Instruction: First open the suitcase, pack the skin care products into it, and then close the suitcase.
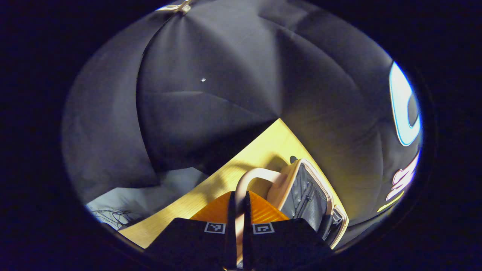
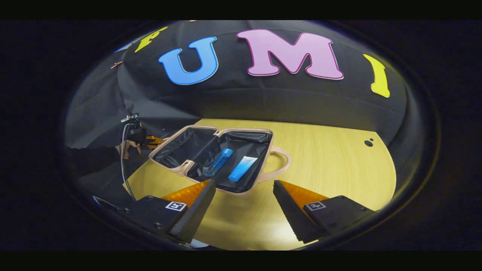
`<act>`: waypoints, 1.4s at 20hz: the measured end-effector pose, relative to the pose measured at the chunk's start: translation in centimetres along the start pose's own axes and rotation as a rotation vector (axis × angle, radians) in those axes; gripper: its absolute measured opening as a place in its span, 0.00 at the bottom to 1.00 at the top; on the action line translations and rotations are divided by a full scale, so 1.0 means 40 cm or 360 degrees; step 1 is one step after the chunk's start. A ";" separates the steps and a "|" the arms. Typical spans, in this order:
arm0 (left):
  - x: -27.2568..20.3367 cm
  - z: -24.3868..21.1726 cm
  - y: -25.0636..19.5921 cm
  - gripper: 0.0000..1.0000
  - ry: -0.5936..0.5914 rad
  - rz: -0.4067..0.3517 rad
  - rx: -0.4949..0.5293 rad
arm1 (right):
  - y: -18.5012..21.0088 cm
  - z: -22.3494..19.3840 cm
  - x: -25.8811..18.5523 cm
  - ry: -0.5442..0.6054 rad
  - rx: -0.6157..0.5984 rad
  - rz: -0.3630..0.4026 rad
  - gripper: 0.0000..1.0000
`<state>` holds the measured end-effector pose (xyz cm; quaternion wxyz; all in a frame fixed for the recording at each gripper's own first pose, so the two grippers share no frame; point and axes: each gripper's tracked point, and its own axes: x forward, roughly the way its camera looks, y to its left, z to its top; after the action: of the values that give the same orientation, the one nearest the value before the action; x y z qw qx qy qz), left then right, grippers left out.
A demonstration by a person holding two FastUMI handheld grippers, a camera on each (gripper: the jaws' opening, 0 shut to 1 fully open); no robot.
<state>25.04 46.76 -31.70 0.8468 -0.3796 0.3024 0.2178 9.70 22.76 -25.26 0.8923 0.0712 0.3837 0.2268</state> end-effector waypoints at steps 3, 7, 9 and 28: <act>-0.099 0.055 -0.079 0.06 -0.0090 -0.0038 0.0181 | -0.006 0.009 -0.004 -0.0013 0.0033 0.0004 0.89; -0.308 0.135 -0.280 0.06 -0.0193 -0.0180 0.0413 | -0.020 0.009 -0.016 -0.0004 0.0041 -0.0008 0.98; -0.383 0.116 -0.422 0.06 -0.0229 -0.0257 0.0592 | -0.020 0.019 -0.023 -0.0021 0.0059 0.0007 0.98; -0.252 -0.849 -1.112 0.06 0.0154 -0.0526 0.1019 | -0.390 0.125 -0.212 -0.0246 0.0183 -0.0117 0.98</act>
<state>32.58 -8.40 -20.10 0.9312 -0.1487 0.3294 -0.0461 13.65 5.27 -20.95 0.9214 0.1254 0.3285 0.1655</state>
